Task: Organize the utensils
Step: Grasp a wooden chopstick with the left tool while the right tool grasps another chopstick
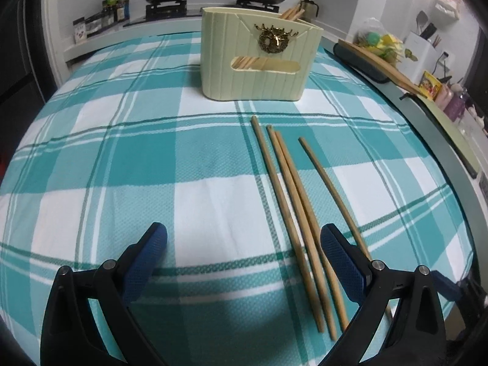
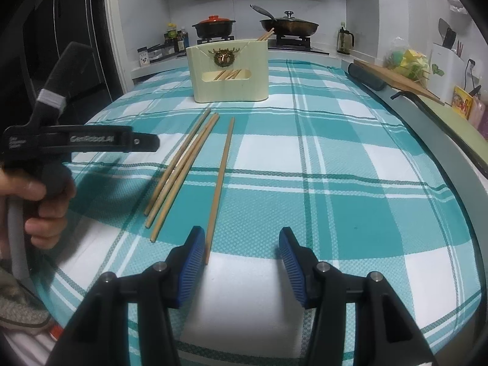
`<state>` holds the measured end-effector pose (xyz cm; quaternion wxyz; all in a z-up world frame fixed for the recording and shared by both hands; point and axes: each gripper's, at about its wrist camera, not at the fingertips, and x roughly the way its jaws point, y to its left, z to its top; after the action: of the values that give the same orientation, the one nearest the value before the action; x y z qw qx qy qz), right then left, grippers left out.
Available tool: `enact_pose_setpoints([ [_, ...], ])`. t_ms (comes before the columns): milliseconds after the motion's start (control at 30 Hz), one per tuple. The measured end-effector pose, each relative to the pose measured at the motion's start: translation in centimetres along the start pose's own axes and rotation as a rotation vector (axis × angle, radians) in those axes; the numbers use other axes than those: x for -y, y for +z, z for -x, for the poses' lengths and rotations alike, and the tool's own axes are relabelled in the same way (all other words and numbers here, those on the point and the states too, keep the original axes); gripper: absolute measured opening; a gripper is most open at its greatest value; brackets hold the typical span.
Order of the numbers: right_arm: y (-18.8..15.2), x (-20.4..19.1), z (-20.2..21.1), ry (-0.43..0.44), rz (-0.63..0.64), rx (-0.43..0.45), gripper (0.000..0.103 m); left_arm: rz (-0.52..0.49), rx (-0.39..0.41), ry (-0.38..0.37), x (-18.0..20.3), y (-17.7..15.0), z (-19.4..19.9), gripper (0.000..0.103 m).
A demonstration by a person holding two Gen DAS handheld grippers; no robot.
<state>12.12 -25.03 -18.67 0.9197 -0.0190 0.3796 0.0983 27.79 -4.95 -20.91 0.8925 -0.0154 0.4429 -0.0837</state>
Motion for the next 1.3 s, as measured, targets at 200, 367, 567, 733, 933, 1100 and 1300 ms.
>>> enact_pose_setpoints([
  [200, -0.2, 0.8, -0.2, -0.005, -0.017, -0.013, 0.052, -0.044, -0.033, 0.096, 0.5, 0.9, -3.1, 0.101],
  [367, 0.5, 0.8, -0.5, -0.002, -0.023, -0.017, 0.052, -0.064, -0.035, 0.115, 0.3, 0.2, -3.6, 0.101],
  [567, 2.5, -0.7, -2.8, 0.012, 0.049, -0.089, 0.052, -0.103, -0.017, 0.058, 0.9, -0.2, -2.6, 0.068],
  [733, 4.0, -2.2, -6.5, 0.021, 0.116, -0.142, 0.049, -0.147, 0.007, 0.047, 2.1, -0.9, -1.7, 0.014],
  [933, 4.2, -2.0, -6.6, -0.021, 0.104, -0.109, 0.006, -0.083, 0.003, 0.041, 0.0, -2.5, 0.0, 0.004],
  [1100, 2.8, -0.1, -4.9, -0.059, 0.070, -0.124, 0.006, -0.031, -0.030, 0.021, -2.7, -5.3, 2.4, 0.005],
  [1300, 1.5, 1.1, -2.8, -0.060, 0.038, -0.169, 0.011, -0.012, -0.064, -0.033, -3.7, -6.7, 4.1, 0.046],
])
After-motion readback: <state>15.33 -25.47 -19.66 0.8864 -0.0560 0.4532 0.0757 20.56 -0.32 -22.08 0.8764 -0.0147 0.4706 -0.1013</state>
